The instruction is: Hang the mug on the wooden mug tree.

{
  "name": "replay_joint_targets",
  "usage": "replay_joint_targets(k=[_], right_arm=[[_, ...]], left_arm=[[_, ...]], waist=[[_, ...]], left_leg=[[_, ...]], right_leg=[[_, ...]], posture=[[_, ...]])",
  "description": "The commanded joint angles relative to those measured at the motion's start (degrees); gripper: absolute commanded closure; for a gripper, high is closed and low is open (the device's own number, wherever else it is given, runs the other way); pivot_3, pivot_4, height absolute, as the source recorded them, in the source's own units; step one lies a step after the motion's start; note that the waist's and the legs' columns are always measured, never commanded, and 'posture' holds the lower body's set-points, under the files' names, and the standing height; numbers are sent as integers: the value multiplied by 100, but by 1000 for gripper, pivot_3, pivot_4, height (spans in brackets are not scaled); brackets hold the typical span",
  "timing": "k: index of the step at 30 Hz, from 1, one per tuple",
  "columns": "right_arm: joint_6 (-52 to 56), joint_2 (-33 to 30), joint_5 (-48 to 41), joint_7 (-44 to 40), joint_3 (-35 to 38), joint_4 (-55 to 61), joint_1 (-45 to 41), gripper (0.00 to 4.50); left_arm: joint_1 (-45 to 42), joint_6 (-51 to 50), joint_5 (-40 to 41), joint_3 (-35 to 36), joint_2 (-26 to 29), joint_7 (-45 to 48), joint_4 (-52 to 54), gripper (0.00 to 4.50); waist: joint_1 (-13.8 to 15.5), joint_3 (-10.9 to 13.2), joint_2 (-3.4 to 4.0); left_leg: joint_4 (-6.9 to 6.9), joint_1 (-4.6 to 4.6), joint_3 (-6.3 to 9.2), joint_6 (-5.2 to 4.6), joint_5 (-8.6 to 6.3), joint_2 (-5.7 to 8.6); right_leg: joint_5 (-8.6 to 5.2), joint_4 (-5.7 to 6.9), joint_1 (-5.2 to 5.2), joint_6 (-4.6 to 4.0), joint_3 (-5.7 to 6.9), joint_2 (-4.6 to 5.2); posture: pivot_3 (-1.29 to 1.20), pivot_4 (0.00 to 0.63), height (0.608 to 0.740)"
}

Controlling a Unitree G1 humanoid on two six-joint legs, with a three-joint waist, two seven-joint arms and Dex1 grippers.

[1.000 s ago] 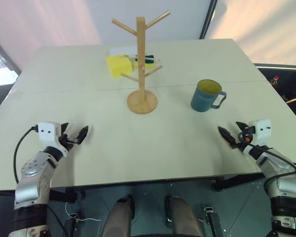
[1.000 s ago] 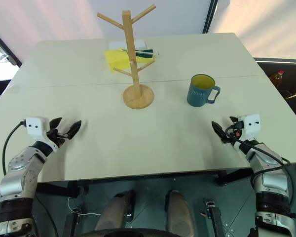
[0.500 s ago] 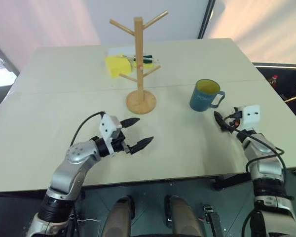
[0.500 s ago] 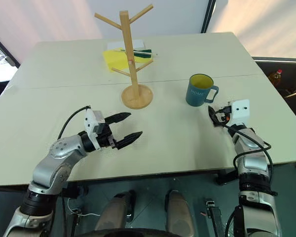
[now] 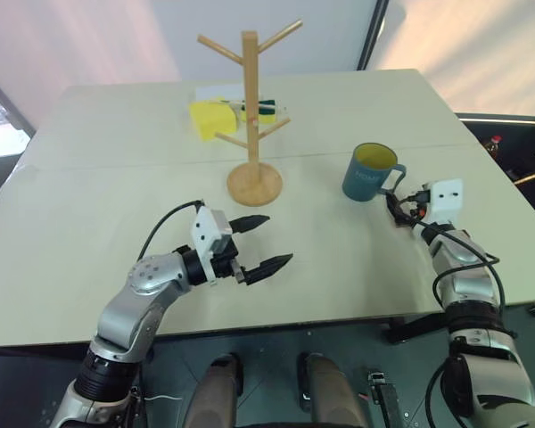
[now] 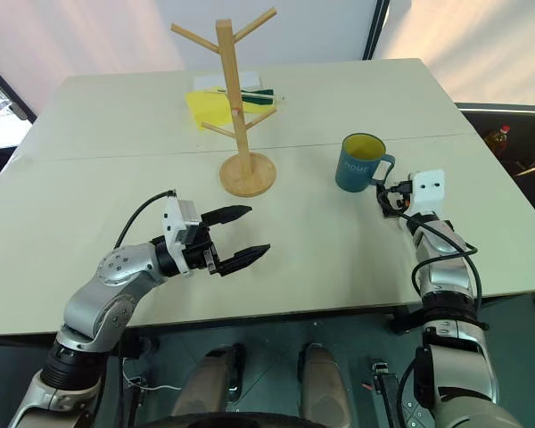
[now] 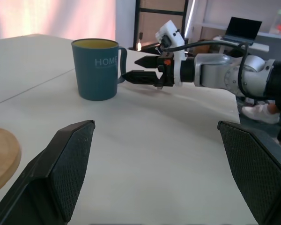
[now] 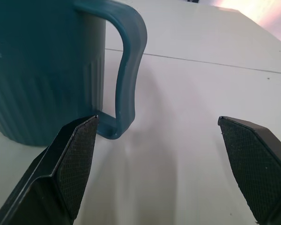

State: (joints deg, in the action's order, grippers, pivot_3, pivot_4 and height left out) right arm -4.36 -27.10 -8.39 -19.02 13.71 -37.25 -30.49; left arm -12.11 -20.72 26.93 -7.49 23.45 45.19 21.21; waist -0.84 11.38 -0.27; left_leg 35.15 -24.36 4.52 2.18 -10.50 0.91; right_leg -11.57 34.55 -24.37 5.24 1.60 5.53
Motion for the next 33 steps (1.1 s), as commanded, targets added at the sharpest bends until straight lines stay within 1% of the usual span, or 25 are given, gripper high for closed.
replay_joint_targets(k=[1,8,9,11,12,13,15,17,18,24,26,30,32,33], right_arm=[[-264,12,58,104,13,-291,-324,242],[-615,94,105,127,-22,-1009,-696,242],[-654,101,97,118,-21,-1080,-740,472],[-732,128,75,54,-35,-1193,-817,1098],[-760,140,66,16,-43,-1238,-848,1533],[-782,159,49,-26,-46,-1278,-879,2127],[-810,175,40,-82,-55,-1320,-905,3141],[-832,183,34,-125,-55,-1329,-907,4255],[-844,186,30,-144,-56,-1314,-892,4448],[-832,136,52,-306,-130,-878,-678,4448],[-764,12,229,-603,-423,-118,-383,4448],[-243,-491,549,-1582,-1284,2351,194,4448],[151,-629,526,-1830,-1476,3081,243,4448],[424,-683,598,-1947,-1641,3444,80,4448]], left_arm=[[-60,65,78,90,-3,1,203,0],[-47,116,46,100,-35,-45,166,0],[-48,118,44,101,-37,-49,165,0],[-44,127,38,106,-37,-56,164,0],[-45,131,37,110,-37,-58,160,0],[-51,141,35,119,-37,-58,148,0],[-54,151,35,134,-36,-62,136,0],[-53,161,36,143,-38,-67,135,0],[-47,167,35,144,-42,-70,138,0],[-31,226,40,198,-80,-106,141,0],[-11,295,15,382,-13,-176,86,0],[126,529,31,1143,231,-311,-260,0],[165,652,12,1345,318,-292,-419,0],[151,772,-44,1498,370,-316,-597,0]], waist=[[-2,0,0],[-4,0,0],[-5,0,0],[-10,0,0],[-13,0,0],[-12,0,0],[-13,0,0],[-12,0,0],[-11,0,-1],[-10,0,0],[-8,1,0],[-52,6,11],[-76,6,11],[-60,5,10]], left_leg=[[0,0,0,0,0,0],[0,2,0,-1,0,0],[1,2,0,-1,0,0],[1,2,0,-1,1,1],[2,3,0,-1,1,1],[2,4,0,-1,1,1],[2,6,0,-1,1,1],[2,9,0,-1,1,1],[2,9,0,-1,1,1],[8,19,0,-1,1,1],[8,21,0,-1,1,1],[3,22,1,-1,1,-1],[2,27,0,-1,1,-10],[2,30,1,0,1,-16]], right_leg=[[0,1,0,0,0,0],[6,4,0,-8,-2,-1],[6,5,0,-9,-2,-1],[7,5,0,-9,-4,-1],[7,6,0,-8,-4,-1],[7,7,0,-8,-5,-1],[7,11,1,-8,-5,-1],[7,17,0,-8,-5,-1],[7,21,0,-8,-6,-1],[0,40,0,1,-9,-1],[0,43,0,1,-10,-1],[-4,54,-9,5,-14,-2],[-4,60,-12,5,-16,-10],[-4,60,-11,4,-15,-15]], posture=[[0,150,740],[0,150,740],[0,150,740],[0,150,740],[0,150,740],[0,150,740],[0,150,740],[0,150,740],[0,150,740],[0,150,740],[0,150,740],[0,150,740],[0,150,740],[0,150,740]])
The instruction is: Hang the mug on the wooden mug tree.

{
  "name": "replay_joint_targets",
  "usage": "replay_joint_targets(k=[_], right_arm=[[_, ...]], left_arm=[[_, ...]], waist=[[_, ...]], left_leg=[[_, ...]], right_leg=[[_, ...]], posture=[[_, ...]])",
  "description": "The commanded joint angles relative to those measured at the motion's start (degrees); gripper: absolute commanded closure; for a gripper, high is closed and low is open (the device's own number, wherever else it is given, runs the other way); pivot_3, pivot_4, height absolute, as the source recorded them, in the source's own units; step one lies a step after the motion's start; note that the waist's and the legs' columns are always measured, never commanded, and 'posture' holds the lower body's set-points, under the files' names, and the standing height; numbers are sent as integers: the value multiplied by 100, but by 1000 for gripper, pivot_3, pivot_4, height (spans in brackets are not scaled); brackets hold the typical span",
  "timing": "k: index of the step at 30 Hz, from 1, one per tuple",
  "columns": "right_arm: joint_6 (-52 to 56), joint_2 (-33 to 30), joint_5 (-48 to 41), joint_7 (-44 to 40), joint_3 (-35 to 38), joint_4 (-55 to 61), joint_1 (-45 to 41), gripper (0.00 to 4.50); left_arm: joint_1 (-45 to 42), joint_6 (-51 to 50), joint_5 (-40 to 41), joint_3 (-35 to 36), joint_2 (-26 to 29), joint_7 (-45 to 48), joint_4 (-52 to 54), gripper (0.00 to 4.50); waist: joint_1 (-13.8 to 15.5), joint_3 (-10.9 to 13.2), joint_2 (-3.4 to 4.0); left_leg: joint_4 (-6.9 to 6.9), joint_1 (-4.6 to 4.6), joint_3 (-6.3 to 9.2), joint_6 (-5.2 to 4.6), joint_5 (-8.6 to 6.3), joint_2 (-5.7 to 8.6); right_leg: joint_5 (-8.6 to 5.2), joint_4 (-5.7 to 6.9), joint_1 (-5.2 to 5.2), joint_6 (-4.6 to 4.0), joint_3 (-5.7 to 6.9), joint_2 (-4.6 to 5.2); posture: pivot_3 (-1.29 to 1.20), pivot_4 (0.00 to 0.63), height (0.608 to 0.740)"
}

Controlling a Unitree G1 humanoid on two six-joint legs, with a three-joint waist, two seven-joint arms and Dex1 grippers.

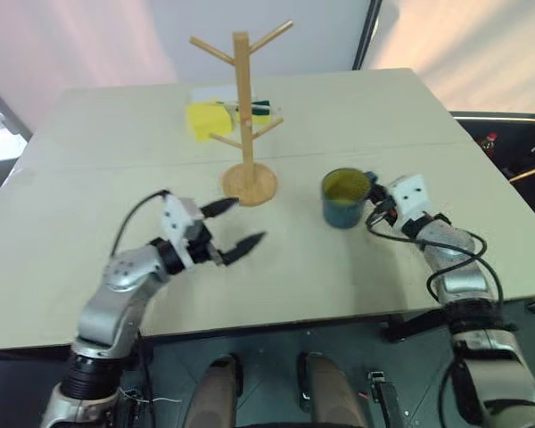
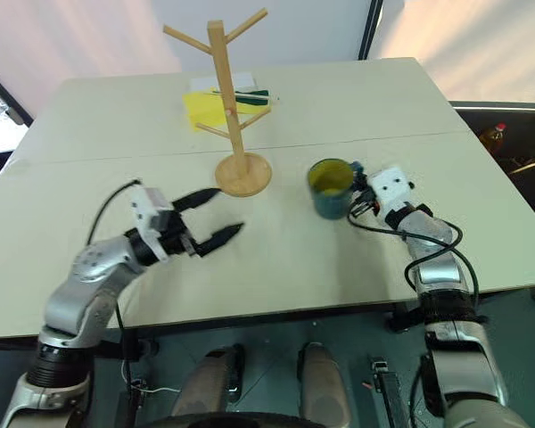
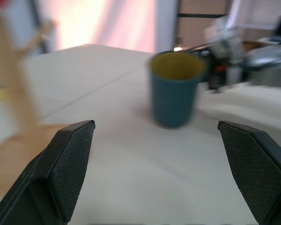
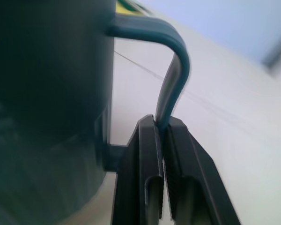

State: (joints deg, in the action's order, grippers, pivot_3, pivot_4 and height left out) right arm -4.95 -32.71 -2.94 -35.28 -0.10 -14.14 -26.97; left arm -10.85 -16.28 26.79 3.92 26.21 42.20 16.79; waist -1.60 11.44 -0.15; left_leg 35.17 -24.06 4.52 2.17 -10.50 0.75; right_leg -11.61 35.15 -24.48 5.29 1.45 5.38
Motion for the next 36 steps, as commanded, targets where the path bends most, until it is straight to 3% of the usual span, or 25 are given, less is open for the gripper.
replay_joint_targets(k=[1,8,12,18,36], right_arm=[[820,-138,144,-415,-435,1454,-497,4448],[2703,262,1669,93,-1478,2425,-1769,4448],[3726,765,2111,197,-1805,2385,-2559,4448],[4546,1207,2366,268,-1993,2324,-3096,4448],[4426,1497,2457,255,-2315,1569,-3425,4448]], left_arm=[[4,436,-67,504,143,-32,-322,0],[-150,816,-128,861,251,-68,-740,0],[-136,931,-160,988,280,-139,-822,0],[-111,1025,-139,1089,303,-177,-812,0],[-317,448,722,1304,619,77,-368,0]], waist=[[24,-1,-1],[112,-3,-6],[94,-3,-8],[78,-3,-8],[40,-3,-7]], left_leg=[[1,0,0,0,0,-7],[6,-15,-1,4,-1,-29],[0,-43,-9,9,2,-27],[-6,-43,-8,8,2,-28],[-4,-38,-6,8,3,-44]], right_leg=[[1,0,1,-1,2,-5],[12,-8,-14,-22,12,-16],[26,-14,-39,-42,7,-14],[25,-12,-42,-41,12,-18],[28,-7,-43,-45,12,-36]], posture=[[0,150,740],[0,150,740],[0,150,740],[0,150,740],[0,150,740]])
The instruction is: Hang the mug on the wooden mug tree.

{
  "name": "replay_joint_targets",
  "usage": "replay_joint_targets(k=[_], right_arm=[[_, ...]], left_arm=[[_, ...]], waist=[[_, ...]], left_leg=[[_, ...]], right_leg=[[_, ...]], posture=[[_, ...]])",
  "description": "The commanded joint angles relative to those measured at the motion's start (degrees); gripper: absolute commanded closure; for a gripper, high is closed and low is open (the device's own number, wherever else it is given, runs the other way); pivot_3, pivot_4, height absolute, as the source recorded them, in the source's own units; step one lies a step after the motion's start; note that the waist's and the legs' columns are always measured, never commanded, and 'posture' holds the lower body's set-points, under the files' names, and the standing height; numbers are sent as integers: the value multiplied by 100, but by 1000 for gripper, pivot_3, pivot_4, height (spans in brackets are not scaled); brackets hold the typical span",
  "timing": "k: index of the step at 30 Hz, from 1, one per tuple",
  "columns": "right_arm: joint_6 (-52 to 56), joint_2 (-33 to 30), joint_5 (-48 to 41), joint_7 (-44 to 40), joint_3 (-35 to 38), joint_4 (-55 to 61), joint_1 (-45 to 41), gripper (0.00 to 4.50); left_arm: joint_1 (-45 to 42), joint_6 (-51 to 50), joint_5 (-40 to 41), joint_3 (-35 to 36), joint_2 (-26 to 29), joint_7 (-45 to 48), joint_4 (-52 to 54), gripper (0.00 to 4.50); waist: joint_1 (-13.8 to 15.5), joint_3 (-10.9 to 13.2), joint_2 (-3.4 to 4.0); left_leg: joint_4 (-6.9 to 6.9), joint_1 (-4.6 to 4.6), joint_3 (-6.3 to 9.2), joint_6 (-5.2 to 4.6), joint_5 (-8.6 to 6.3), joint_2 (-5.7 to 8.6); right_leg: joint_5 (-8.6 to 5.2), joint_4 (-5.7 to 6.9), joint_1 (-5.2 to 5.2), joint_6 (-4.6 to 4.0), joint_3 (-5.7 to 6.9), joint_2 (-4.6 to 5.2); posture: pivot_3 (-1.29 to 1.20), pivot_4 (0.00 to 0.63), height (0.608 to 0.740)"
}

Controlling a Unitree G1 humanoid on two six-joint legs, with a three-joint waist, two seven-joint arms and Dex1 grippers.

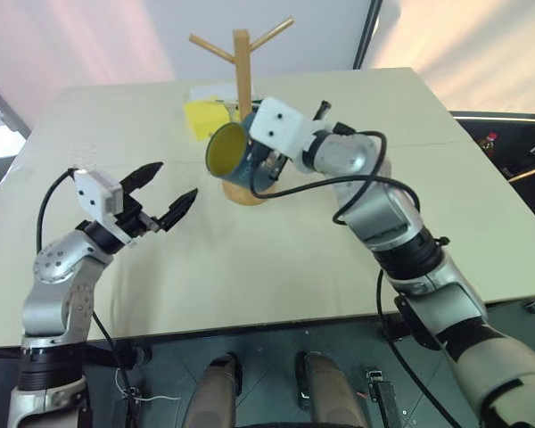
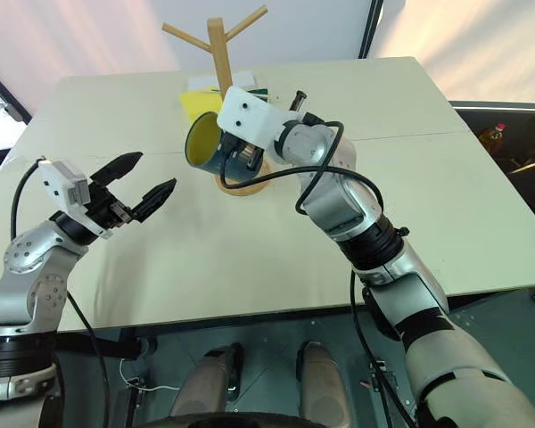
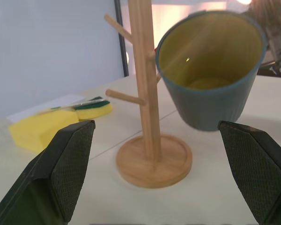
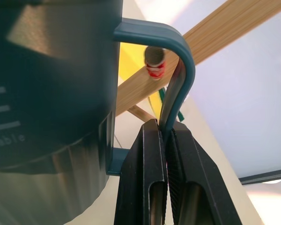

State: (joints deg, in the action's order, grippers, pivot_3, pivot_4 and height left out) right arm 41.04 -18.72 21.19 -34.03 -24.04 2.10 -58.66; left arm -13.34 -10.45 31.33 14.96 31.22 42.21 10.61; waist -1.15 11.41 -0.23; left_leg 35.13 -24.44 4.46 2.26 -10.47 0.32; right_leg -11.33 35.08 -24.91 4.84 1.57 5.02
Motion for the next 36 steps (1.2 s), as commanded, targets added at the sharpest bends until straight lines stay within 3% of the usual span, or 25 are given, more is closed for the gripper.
replay_joint_targets(k=[1,14,36], right_arm=[[-222,124,45,151,74,-148,-282,4448],[-571,317,48,296,108,-767,-517,4448],[-787,339,68,352,136,-1101,-481,4448]], left_arm=[[-71,-229,392,233,151,109,281,0],[-117,-724,973,450,258,75,602,0],[-115,-1006,1135,502,421,94,789,0]], waist=[[-5,0,0],[-4,0,0],[-4,0,0]], left_leg=[[0,0,0,0,0,0],[-4,-1,0,0,0,-3],[-5,-1,0,0,0,-4]], right_leg=[[0,0,0,0,0,0],[0,0,-4,0,0,-4],[-3,-1,-6,3,0,-4]], posture=[[0,150,740],[0,150,740],[0,150,740]])
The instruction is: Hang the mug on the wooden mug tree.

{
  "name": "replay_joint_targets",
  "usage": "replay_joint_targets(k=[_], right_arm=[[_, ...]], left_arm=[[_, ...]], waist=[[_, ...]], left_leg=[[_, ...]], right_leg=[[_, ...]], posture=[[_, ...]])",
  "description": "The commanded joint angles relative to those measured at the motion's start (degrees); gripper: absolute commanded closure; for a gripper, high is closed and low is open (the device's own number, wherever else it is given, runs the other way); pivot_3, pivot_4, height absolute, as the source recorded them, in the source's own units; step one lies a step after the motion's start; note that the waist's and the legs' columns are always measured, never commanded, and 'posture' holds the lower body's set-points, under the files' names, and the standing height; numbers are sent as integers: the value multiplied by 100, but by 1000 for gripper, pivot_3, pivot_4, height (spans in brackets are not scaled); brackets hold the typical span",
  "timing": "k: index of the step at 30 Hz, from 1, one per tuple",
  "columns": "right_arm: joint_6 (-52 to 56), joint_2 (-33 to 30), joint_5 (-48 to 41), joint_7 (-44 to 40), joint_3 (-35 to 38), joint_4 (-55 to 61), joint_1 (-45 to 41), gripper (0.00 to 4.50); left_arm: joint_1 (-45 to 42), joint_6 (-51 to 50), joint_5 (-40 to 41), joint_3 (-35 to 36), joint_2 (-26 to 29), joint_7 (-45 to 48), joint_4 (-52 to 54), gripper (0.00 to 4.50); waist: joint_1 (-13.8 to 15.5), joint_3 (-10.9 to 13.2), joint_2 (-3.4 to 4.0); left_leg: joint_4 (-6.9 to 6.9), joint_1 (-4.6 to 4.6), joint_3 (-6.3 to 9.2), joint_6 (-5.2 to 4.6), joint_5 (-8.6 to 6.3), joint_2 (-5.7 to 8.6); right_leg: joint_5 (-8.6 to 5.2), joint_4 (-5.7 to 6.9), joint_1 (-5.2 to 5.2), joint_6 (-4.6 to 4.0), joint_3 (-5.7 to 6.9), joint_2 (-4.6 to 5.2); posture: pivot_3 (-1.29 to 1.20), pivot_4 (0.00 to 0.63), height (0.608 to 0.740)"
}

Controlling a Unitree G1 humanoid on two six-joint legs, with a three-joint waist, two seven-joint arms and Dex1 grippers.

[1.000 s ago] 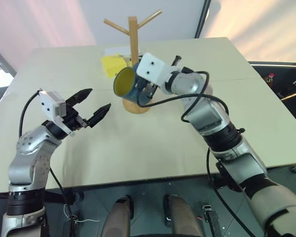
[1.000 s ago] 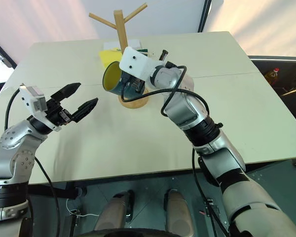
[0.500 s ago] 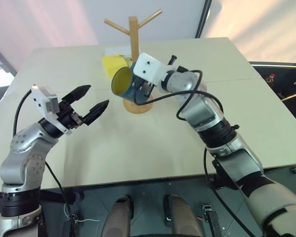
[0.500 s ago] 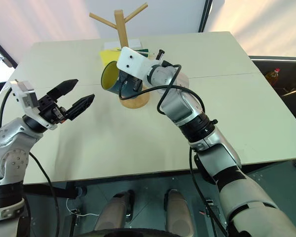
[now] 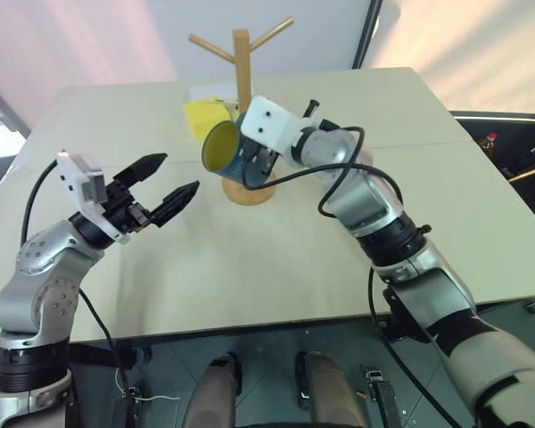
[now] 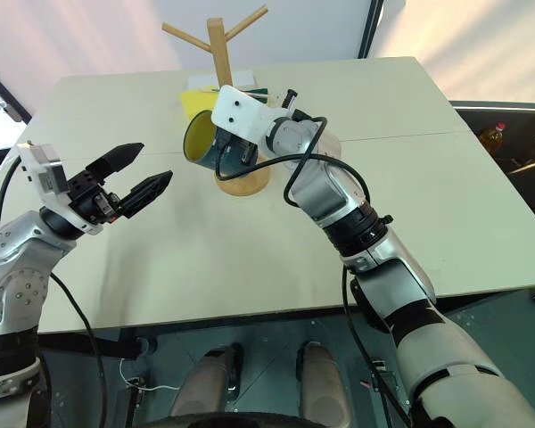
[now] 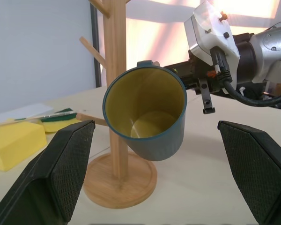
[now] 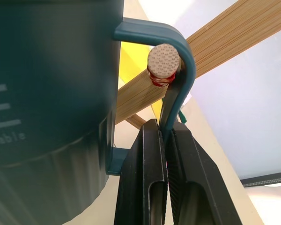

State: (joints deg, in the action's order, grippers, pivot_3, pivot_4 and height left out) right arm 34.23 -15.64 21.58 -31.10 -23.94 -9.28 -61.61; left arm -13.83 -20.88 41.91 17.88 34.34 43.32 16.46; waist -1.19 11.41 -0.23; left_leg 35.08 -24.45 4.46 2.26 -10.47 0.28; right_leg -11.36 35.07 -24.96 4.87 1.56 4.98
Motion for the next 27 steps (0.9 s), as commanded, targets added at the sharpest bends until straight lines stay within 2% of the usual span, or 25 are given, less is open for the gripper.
replay_joint_targets(k=[1,2,7,16,23,27], right_arm=[[-127,29,30,65,127,27,-187,3810],[-149,27,31,72,131,17,-189,3463],[-237,28,42,190,197,5,-222,920],[-470,-122,-94,148,487,255,-246,920],[-758,-545,-871,-349,1216,1138,198,920],[-806,-724,-1759,-653,2006,1676,869,920]], left_arm=[[-62,37,75,210,106,-22,211,0],[-59,38,75,210,103,-25,219,0],[-38,15,75,235,98,-13,242,0],[-93,14,51,197,89,1,182,0],[-84,19,24,208,75,-34,150,0],[-3,18,-28,256,14,-161,32,0]], waist=[[0,0,0],[0,0,0],[0,0,0],[1,0,0],[21,3,1],[31,1,-2]], left_leg=[[0,0,0,0,0,0],[0,0,0,0,0,0],[-2,-1,0,0,0,0],[-4,-2,0,0,0,0],[-7,-5,0,0,0,0],[-5,-4,-1,0,0,0]], right_leg=[[-1,0,0,1,0,0],[-1,0,0,2,0,0],[-5,-1,-2,7,0,0],[-5,-1,-3,8,0,0],[-8,-4,-5,11,0,1],[-8,-10,0,11,0,1]], posture=[[0,150,740],[0,150,740],[0,150,740],[0,150,740],[0,150,740],[0,150,740]])
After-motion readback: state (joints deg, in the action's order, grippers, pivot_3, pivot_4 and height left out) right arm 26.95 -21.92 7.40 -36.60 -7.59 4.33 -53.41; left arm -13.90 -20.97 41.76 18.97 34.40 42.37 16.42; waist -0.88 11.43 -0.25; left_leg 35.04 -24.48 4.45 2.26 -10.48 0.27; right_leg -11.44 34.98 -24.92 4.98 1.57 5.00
